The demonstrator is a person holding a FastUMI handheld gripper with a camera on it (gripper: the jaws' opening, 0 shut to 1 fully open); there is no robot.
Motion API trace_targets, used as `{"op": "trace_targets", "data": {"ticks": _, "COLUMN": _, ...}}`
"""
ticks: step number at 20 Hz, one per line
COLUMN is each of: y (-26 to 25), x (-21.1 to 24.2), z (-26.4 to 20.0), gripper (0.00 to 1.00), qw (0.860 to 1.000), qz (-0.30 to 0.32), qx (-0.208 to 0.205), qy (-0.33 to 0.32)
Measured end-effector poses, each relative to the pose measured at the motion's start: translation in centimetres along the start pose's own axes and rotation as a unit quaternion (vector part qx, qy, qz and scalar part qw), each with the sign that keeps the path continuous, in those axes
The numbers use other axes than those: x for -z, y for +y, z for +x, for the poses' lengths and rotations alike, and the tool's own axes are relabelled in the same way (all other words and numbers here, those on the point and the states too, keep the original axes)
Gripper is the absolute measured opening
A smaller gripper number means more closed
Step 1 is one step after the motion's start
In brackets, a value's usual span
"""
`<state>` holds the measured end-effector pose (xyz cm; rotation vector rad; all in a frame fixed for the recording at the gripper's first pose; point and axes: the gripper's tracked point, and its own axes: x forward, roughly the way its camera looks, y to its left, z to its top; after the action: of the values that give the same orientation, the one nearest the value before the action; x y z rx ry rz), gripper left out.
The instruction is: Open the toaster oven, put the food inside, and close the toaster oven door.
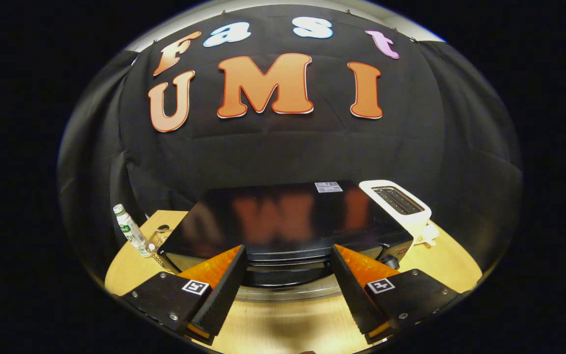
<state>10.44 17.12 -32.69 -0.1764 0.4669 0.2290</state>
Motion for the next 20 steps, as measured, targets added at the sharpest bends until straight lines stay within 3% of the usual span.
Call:
{"op": "trace_targets", "data": {"ticks": 8, "y": 0.0, "x": 1.0, "z": -1.9, "gripper": 1.0, "qw": 1.0, "qz": 0.003, "qx": -0.007, "qy": -0.001}}
{"op": "trace_targets", "data": {"ticks": 15, "y": -1.0, "x": 5.6, "z": -6.5, "gripper": 1.0, "qw": 1.0, "qz": 0.011, "qx": -0.018, "qy": 0.02}}
{"op": "trace_targets", "data": {"ticks": 18, "y": -1.2, "x": 7.8, "z": -7.7, "gripper": 1.0, "qw": 0.999, "qz": -0.036, "qx": -0.02, "qy": 0.03}}
{"op": "trace_targets", "data": {"ticks": 20, "y": -1.0, "x": 8.5, "z": -8.3, "gripper": 0.99, "qw": 0.999, "qz": -0.027, "qx": -0.018, "qy": 0.032}}
